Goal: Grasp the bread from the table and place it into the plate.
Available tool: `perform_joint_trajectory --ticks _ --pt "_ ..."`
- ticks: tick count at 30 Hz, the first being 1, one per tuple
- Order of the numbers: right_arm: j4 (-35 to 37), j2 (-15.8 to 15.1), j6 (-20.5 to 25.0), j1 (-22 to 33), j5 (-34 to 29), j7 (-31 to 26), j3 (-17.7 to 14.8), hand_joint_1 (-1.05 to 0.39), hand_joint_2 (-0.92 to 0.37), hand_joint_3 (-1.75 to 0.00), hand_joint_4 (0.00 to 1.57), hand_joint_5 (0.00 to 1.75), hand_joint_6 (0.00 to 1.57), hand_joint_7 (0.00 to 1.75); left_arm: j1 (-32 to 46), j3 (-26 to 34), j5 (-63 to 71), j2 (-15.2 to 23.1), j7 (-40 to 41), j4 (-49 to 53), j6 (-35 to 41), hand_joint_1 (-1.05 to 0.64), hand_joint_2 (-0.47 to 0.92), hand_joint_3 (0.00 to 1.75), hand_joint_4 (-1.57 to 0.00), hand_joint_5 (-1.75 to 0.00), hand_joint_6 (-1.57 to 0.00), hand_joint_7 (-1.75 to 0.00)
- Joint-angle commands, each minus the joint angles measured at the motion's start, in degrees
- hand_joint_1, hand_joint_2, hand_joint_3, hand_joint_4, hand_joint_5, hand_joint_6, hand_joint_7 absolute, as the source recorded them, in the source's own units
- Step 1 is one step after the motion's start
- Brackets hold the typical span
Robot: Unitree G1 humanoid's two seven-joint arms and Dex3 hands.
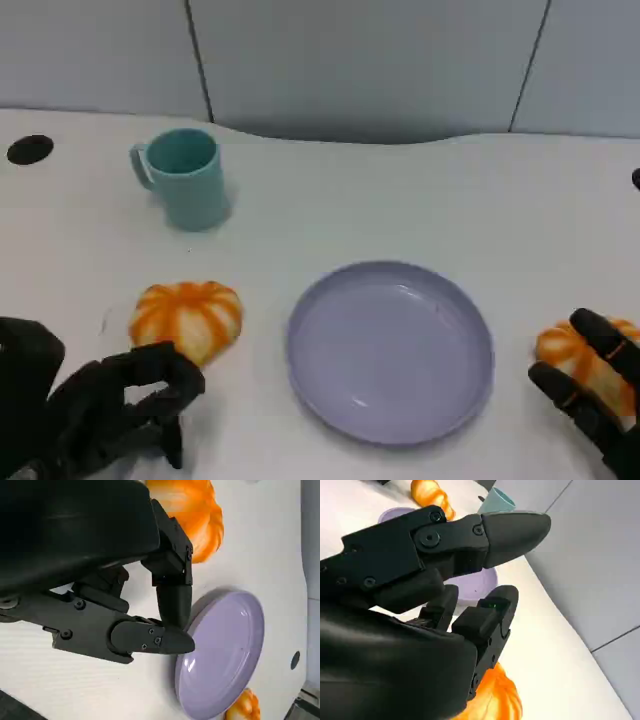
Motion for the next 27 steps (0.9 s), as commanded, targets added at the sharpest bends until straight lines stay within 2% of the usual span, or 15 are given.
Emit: perform_joint_trajectory --ticks 1,7,10,13,18,21,24,25,27 --pt "-0.13 -0.41 -0.11 -0.26 0.44 -0.18 -0.55 -0.36 -0.92 -0.23 0.43 0.9 0.8 0.08 1.25 -0.75 1.2 0.68 -0.29 1.87 -0.34 -0.58 0.92 0.24 -0.64 -1.75 -0.52 -1.53" --pt "-0.26 -0.45 -0.3 -0.03 0.13 0.06 -0.24 -0.36 -0.92 -0.25 0.42 0.89 0.79 0.07 1.76 -0.43 1.04 0.38 0.63 1.39 -0.83 -0.58 0.92 0.22 -0.65 -1.75 -0.55 -1.5" --pt "-0.43 -0.29 -0.13 -0.03 -0.05 -0.53 -0.14 -0.37 -0.92 -0.24 0.43 0.9 0.8 0.07 2.42 -0.81 2.9 0.45 0.79 1.94 -6.83 -0.61 0.92 0.25 -0.63 -1.74 -0.54 -1.48" --pt "-0.3 -0.32 -0.34 0.0 0.03 -0.19 -0.09 -0.37 -0.92 -0.24 0.42 0.89 0.79 0.07 3.3 -1.32 5.9 0.65 1.95 2.14 -14.35 -0.65 0.92 0.29 -0.6 -1.74 -0.53 -1.45" --pt "-0.18 -0.31 -0.46 -0.04 0.11 0.26 0.01 -0.36 -0.92 -0.25 0.42 0.9 0.79 0.07 4.74 0.02 6.27 -0.36 1.98 0.66 -31.27 -0.68 0.92 0.29 -0.53 -1.72 -0.5 -1.34" --pt "-0.35 0.03 -0.25 -0.17 0.12 -0.36 0.03 -0.36 -0.92 -0.24 0.43 0.9 0.8 0.07 3.91 -1.03 11.34 1.93 3.05 0.75 -42.15 -0.62 0.92 0.28 -0.37 -1.63 -0.3 -1.35" --pt "-0.38 0.15 -0.44 -0.14 -0.19 -0.31 0.26 -0.36 -0.92 -0.25 0.42 0.9 0.79 0.07 2.54 -1.9 20.54 4.49 7.72 1.66 -52.01 -0.63 0.92 0.22 -0.27 -1.53 -0.3 -1.05" --pt "-0.4 0.19 -0.61 -0.09 -0.3 -0.2 0.38 -0.36 -0.92 -0.25 0.42 0.9 0.79 0.06 2.15 -2.02 23.41 5.13 9.61 1.88 -54.54 -0.65 0.92 0.2 -0.22 -1.47 -0.32 -0.87" --pt "-0.67 0.34 -0.68 0.02 -0.51 -0.39 0.57 -0.36 -0.92 -0.26 0.42 0.9 0.79 0.06 1.55 -2.05 28.85 6.35 13.64 2.11 -58.72 -0.65 0.92 0.18 -0.19 -1.44 -0.34 -0.76"
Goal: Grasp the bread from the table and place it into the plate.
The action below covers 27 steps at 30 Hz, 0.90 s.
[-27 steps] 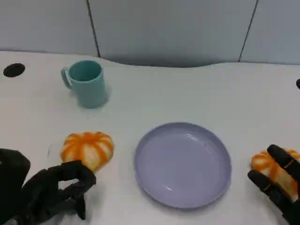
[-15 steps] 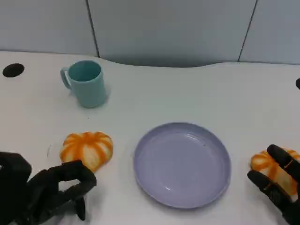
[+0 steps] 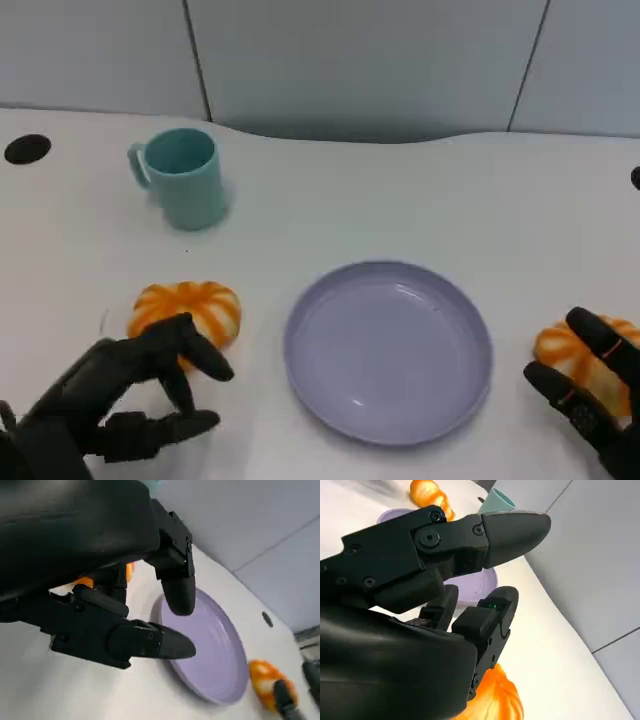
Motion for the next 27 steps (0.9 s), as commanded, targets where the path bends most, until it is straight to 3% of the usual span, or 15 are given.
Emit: perform_joint_trajectory --ticks 1,4,7,10,12,13,14,19,23,27 --pt "-0.9 -0.04 -0.71 0.22 -0.54 -0.42 0.3 -0.37 -0.92 -0.26 0.42 0.9 0.79 0.06 -1.93 0.18 12.47 3.87 9.38 0.49 -9.83 -0.65 0.92 0.18 -0.13 -1.33 -0.34 -0.62" --pt "-0.96 0.01 -0.93 0.29 -0.68 0.0 0.53 -0.37 -0.92 -0.27 0.4 0.9 0.78 0.06 -2.34 0.46 22.13 6.0 16.67 -1.38 -12.26 -0.67 0.92 0.18 -0.04 -1.13 -0.35 -0.37" --pt "-1.05 0.2 -0.74 0.12 -0.69 -0.58 0.54 -0.37 -0.92 -0.27 0.4 0.9 0.79 0.06 -2.74 0.42 30.45 7.96 22.67 -4.58 -11.29 -0.7 0.92 0.17 -0.01 -0.97 -0.35 -0.22" --pt "-0.94 0.36 -0.65 -0.04 -0.65 -0.96 0.52 -0.37 -0.92 -0.24 0.42 0.9 0.8 0.06 -2.62 -0.27 38.59 9.46 25.93 -9.99 -6.28 -0.75 0.92 0.14 0.0 -0.57 -0.23 -0.07" --pt "-1.0 0.45 -0.76 0.01 -0.89 -1.17 0.68 -0.38 -0.92 -0.23 0.42 0.9 0.8 0.06 -3.02 -1.52 43.8 10.66 26.24 -13.07 -2.44 -0.76 0.92 0.13 0.0 -0.39 -0.18 -0.03" --pt "-1.03 0.48 -0.8 0.06 -0.95 -1.22 0.74 -0.38 -0.92 -0.23 0.42 0.89 0.8 0.06 -3.19 -2.22 45.94 11.2 25.76 -14.57 -0.33 -0.79 0.92 0.14 0.0 -0.19 -0.11 -0.03" --pt "-1.05 0.49 -0.84 0.1 -0.98 -1.24 0.79 -0.38 -0.92 -0.22 0.42 0.89 0.8 0.06 -3.26 -2.83 47.3 11.63 25.48 -15.66 1.3 -0.8 0.92 0.15 0.0 -0.11 -0.08 -0.02" --pt "-1.05 0.48 -0.87 0.13 -0.98 -1.24 0.83 -0.38 -0.92 -0.22 0.42 0.88 0.8 0.06 -3.0 -5.04 47.74 13.05 26.18 -17.32 4.81 -0.81 0.92 0.16 0.0 -0.01 -0.05 -0.02" --pt "-1.43 0.71 -0.96 0.51 -0.75 -1.12 0.93 -0.36 -0.92 -0.25 0.43 0.88 0.8 0.06 -11.16 -10.74 51.31 12.13 15.63 -15.58 13.34 -0.84 0.92 0.07 0.0 0.0 0.0 0.0" --pt "-1.61 0.93 -0.91 0.56 -0.6 -1.28 0.86 -0.36 -0.92 -0.25 0.43 0.88 0.8 0.06 -15.17 -14.16 51.23 12.11 11.31 -13.24 17.8 -0.83 0.9 0.05 0.0 0.0 0.0 0.0"
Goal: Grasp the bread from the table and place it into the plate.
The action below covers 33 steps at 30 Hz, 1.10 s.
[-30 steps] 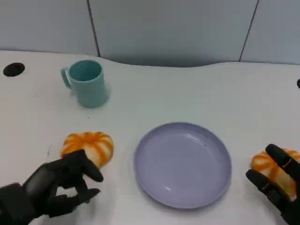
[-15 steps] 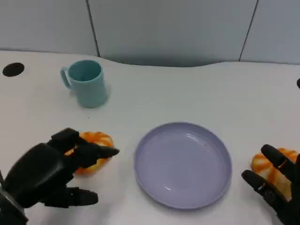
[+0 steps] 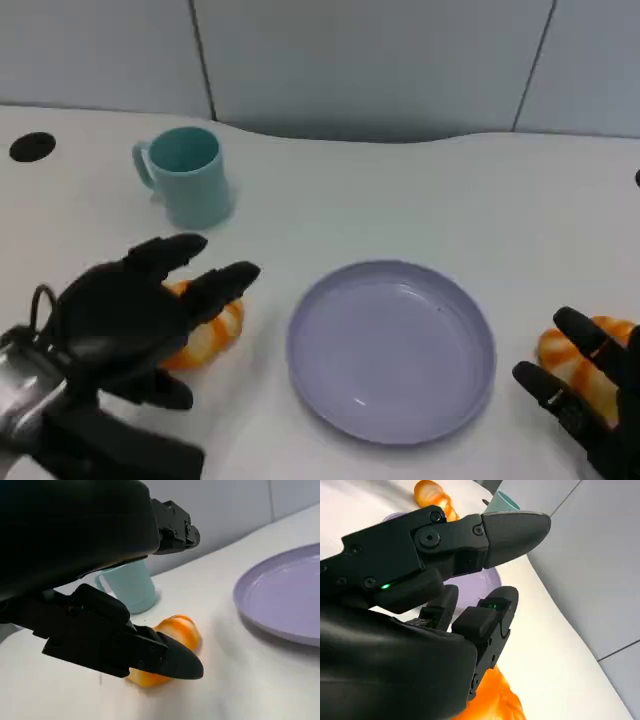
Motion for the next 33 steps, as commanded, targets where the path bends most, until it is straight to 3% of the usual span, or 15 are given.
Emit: perform_joint_trajectory --ticks 1,12,19,29,33 --pt "-0.83 -0.01 -0.56 0.36 0.42 -0.33 -0.71 -0.36 -0.92 -0.25 0.43 0.88 0.8 0.06 -5.88 -3.83 -0.23 0.14 -3.85 4.9 3.85 -0.82 0.9 0.05 0.0 0.0 0.0 0.0" --pt "-1.05 -0.02 -0.66 0.48 0.38 -0.09 -0.61 -0.37 -0.92 -0.24 0.43 0.88 0.8 0.05 -23.16 -14.82 -0.78 -4.27 -3.47 31.61 6.7 -0.75 0.8 0.0 0.0 0.0 -0.02 -0.01" --pt "-1.13 -0.22 -0.95 0.79 0.27 0.43 -0.54 -0.37 -0.92 -0.24 0.42 0.89 0.8 0.05 -30.31 -21.36 -0.38 -7.2 -4.86 43.68 8.54 -0.72 0.74 0.0 0.0 0.0 -0.06 -0.03" --pt "-1.83 -0.35 -0.51 1.13 0.76 0.19 -0.72 -0.38 -0.92 -0.23 0.42 0.88 0.8 0.04 -34.94 -26.0 -2.95 -9.48 -8.12 54.41 9.63 -0.72 0.71 0.01 0.0 0.0 -0.08 -0.03" --pt "-1.92 -0.6 -0.43 1.34 1.4 0.73 -0.93 -0.37 -0.92 -0.22 0.41 0.88 0.81 0.05 -34.1 -27.46 -3.13 -8.95 -3.32 57.42 7.76 -0.8 0.73 0.01 -0.05 -0.03 -0.1 -0.03"
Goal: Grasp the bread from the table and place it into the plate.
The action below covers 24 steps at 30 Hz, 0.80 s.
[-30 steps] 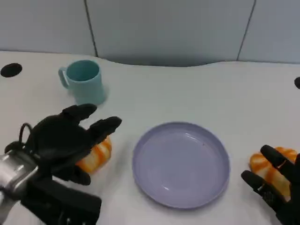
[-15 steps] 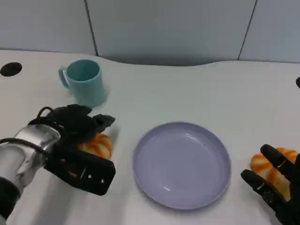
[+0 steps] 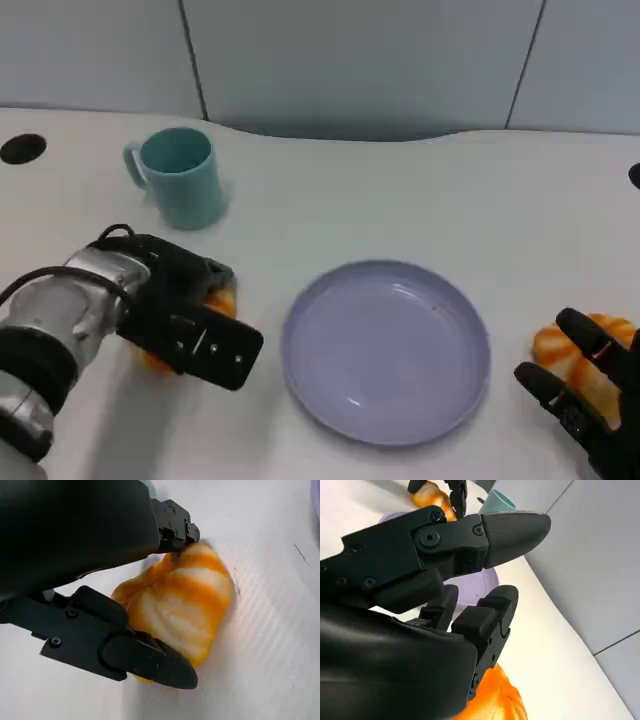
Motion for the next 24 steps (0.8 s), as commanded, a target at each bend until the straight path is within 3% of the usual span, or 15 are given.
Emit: perform_joint_trajectory --ticks 1,8,12,13,15,17,21,22,24 --pt "-1.15 -1.11 0.12 0.5 1.0 0.55 -0.78 -0.37 -0.92 -0.22 0.41 0.88 0.81 0.05 1.51 -2.54 0.8 1.07 5.13 4.31 -0.84 -0.8 0.74 0.01 -0.06 -0.03 -0.11 -0.03" --pt "-1.69 -1.35 0.49 0.58 1.19 -0.05 -0.78 -0.38 -0.92 -0.21 0.43 0.89 0.82 0.05 2.96 -6.75 2.86 -0.23 20.32 10.58 0.52 -0.56 0.87 0.04 -0.23 -0.13 -0.23 -0.06" --pt "-2.19 -1.06 0.7 0.61 1.49 -0.44 -0.76 -0.37 -0.92 -0.22 0.44 0.89 0.82 0.05 2.84 -7.53 2.35 -1.6 26.16 13.54 1.56 -0.53 0.92 0.12 -0.31 -0.2 -0.34 -0.12" --pt "-2.29 -1.05 0.75 0.63 1.58 -0.36 -0.76 -0.37 -0.92 -0.23 0.44 0.89 0.81 0.05 2.81 -7.13 1.64 -2.17 26.97 14.23 1.92 -0.51 0.92 0.13 -0.29 -0.3 -0.33 -0.2" --pt "-2.38 -1.08 0.8 0.67 1.69 -0.23 -0.76 -0.37 -0.92 -0.24 0.43 0.88 0.79 0.04 2.68 -6.75 0.85 -2.84 27.91 15.23 2.23 -0.45 0.92 0.21 -0.2 -0.65 -0.15 -0.7" --pt "-2.4 -1.03 1.1 0.5 1.92 -0.66 -0.86 -0.37 -0.92 -0.24 0.43 0.88 0.79 0.04 2.17 -5.96 -0.54 -3.78 27.02 16.43 2.32 -0.41 0.92 0.26 -0.24 -0.79 -0.12 -0.86" --pt "-2.67 -1.05 0.82 0.66 1.83 -0.76 -0.51 -0.37 -0.92 -0.26 0.44 0.88 0.78 0.03 0.86 -6.09 -1.64 -4.92 24.22 17.84 2.46 -0.42 0.92 0.3 -0.39 -1.1 -0.37 -0.74" --pt "-2.67 -1.06 0.79 0.71 1.9 -0.68 -0.53 -0.37 -0.92 -0.26 0.44 0.88 0.78 0.03 0.25 -7.55 -0.43 -5.15 23.81 18.09 2.83 -0.4 0.91 0.25 -0.41 -1.36 -0.41 -0.73" --pt "-2.59 -1.11 0.73 0.76 2.03 -0.48 -0.61 -0.38 -0.92 -0.26 0.45 0.88 0.78 0.03 -0.48 -9.37 0.77 -5.43 23.48 18.41 3.28 -0.37 0.87 0.18 -0.5 -1.67 -0.47 -0.74"
